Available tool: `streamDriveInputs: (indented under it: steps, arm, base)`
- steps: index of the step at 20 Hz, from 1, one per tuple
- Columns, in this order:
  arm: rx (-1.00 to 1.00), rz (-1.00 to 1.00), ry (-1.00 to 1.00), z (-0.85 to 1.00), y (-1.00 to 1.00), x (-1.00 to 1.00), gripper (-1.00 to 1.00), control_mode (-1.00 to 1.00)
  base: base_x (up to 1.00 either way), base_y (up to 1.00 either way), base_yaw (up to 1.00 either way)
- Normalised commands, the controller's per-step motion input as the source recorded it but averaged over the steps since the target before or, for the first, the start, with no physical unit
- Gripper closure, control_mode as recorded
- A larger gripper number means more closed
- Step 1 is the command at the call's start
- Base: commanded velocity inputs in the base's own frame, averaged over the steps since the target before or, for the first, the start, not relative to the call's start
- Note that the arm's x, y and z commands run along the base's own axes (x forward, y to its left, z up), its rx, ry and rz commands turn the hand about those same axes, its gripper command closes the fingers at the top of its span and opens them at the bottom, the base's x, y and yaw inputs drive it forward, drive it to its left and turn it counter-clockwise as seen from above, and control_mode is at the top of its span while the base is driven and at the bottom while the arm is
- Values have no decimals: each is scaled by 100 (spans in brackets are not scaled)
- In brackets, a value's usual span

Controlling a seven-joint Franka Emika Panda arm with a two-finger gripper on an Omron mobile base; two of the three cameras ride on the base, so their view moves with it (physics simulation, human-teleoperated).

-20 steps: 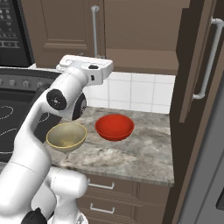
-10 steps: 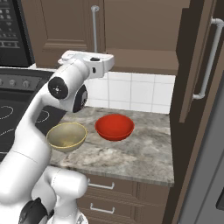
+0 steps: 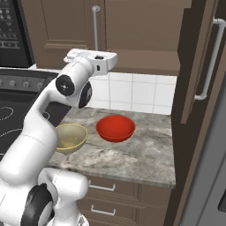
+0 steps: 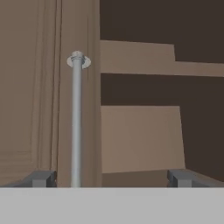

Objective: Open the cabinet. Pick the bowls from the counter and place them in the cabinet. Then close the cabinet.

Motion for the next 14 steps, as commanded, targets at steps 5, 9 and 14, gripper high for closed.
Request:
streamDriveInputs:
  steps: [5, 9, 14]
  arm:
    - [0, 0, -1, -6, 1, 33, -100, -100]
    - [1, 0, 0, -22, 12, 27, -100, -100]
    - [0, 0, 0, -15, 18, 22, -100, -100]
  base:
    - [0, 0, 0]
    - [0, 0, 0]
    - [0, 0, 0]
